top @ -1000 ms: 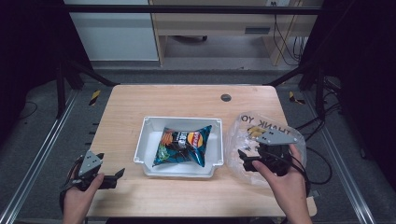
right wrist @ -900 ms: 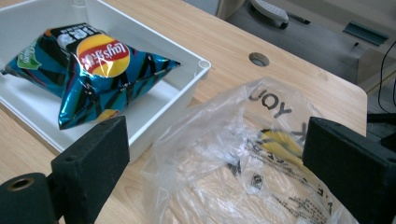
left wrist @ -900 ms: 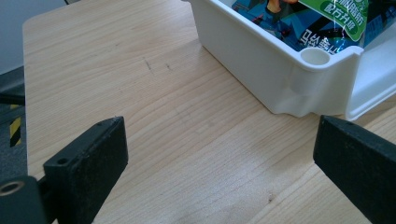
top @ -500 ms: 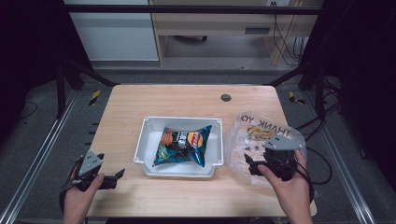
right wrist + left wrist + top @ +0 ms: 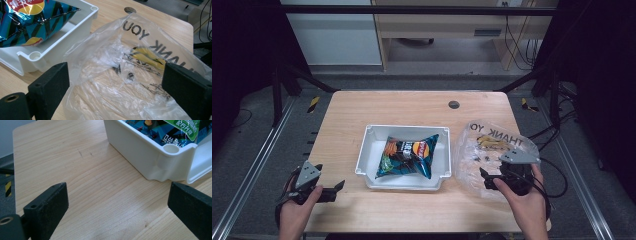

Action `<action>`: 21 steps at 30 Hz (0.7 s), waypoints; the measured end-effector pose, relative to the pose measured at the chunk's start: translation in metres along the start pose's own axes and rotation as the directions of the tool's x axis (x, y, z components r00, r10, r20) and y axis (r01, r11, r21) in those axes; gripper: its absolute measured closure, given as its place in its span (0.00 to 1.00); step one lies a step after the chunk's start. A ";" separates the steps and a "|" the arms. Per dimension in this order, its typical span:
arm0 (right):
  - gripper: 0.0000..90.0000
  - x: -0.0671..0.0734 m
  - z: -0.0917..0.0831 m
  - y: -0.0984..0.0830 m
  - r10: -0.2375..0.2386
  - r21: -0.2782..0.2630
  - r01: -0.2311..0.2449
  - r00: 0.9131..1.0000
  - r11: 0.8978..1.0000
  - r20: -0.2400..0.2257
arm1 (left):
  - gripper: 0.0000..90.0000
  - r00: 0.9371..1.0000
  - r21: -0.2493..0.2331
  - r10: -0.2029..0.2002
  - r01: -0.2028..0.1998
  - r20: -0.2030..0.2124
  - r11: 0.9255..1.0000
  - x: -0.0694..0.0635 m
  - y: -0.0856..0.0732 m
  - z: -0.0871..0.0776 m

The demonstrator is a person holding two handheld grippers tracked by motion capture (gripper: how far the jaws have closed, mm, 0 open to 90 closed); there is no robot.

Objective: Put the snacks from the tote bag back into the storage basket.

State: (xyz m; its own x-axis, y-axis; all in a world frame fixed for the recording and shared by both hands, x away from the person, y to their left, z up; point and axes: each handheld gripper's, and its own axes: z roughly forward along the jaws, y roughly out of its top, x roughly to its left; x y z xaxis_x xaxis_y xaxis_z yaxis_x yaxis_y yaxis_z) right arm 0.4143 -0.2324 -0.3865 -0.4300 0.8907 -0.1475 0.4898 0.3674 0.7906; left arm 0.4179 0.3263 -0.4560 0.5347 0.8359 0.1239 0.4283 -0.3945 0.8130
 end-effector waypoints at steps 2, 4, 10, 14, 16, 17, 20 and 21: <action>0.09 -0.001 0.001 -0.002 0.008 0.000 -0.008 1.000 1.000 0.003 | 0.03 1.000 0.000 0.000 0.000 -0.001 1.000 0.000 0.000 0.000; 0.09 -0.002 0.002 -0.005 0.003 0.001 -0.003 1.000 1.000 0.003 | 0.03 1.000 -0.002 -0.001 0.001 -0.003 1.000 0.000 0.000 0.000; 0.09 -0.001 0.008 -0.014 0.014 0.016 -0.014 1.000 1.000 -0.005 | 0.03 1.000 -0.002 -0.002 0.002 -0.003 1.000 0.000 0.000 -0.001; 0.09 0.000 0.010 -0.018 0.012 0.022 -0.012 1.000 1.000 -0.008 | 0.03 1.000 -0.002 -0.002 0.002 -0.005 1.000 0.001 0.000 -0.001; 0.09 0.000 0.012 -0.022 0.015 0.027 -0.014 1.000 1.000 -0.012 | 0.03 1.000 -0.001 -0.002 0.002 -0.005 1.000 0.001 0.000 0.000; 0.09 0.002 0.013 -0.024 0.018 0.031 -0.017 1.000 0.999 -0.015 | 0.03 1.000 -0.002 -0.002 0.002 -0.005 1.000 0.001 0.000 -0.001; 0.09 0.004 0.016 -0.028 0.018 0.036 -0.017 1.000 0.999 -0.019 | 0.03 1.000 -0.002 -0.002 0.002 -0.005 1.000 0.001 0.000 -0.001; 0.09 0.004 0.017 -0.029 0.013 0.038 -0.012 1.000 0.999 -0.024 | 0.03 1.000 -0.003 -0.001 0.001 -0.005 1.000 0.001 0.000 -0.001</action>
State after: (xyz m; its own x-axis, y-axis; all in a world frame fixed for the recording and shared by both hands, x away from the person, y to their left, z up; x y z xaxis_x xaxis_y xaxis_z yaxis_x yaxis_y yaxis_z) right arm 0.4114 -0.2347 -0.4206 -0.4423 0.8884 -0.1229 0.5234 0.3670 0.7690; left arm 0.4180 0.3278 -0.4554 0.5307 0.8381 0.1261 0.4269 -0.3928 0.8145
